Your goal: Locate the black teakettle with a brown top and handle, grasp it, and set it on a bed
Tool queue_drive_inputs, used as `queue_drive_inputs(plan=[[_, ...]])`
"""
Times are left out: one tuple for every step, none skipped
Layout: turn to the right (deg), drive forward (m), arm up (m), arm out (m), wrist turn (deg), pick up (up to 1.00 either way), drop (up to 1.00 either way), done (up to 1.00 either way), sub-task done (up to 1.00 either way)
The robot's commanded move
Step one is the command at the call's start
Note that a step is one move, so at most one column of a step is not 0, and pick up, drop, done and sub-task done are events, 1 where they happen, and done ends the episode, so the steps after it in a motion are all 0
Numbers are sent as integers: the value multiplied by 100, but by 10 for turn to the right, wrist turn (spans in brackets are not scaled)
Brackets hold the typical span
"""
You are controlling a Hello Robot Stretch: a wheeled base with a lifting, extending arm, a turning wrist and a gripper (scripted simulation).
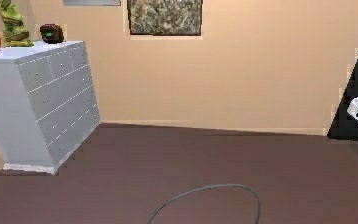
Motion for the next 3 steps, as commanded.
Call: queue_drive_inputs(plan=[[450, 0, 0, 0, 0, 0, 0, 0, 0], [0, 100, 0, 0, 0, 0, 0, 0, 0], [60, 0, 0, 0, 0, 0, 0, 0, 0]])
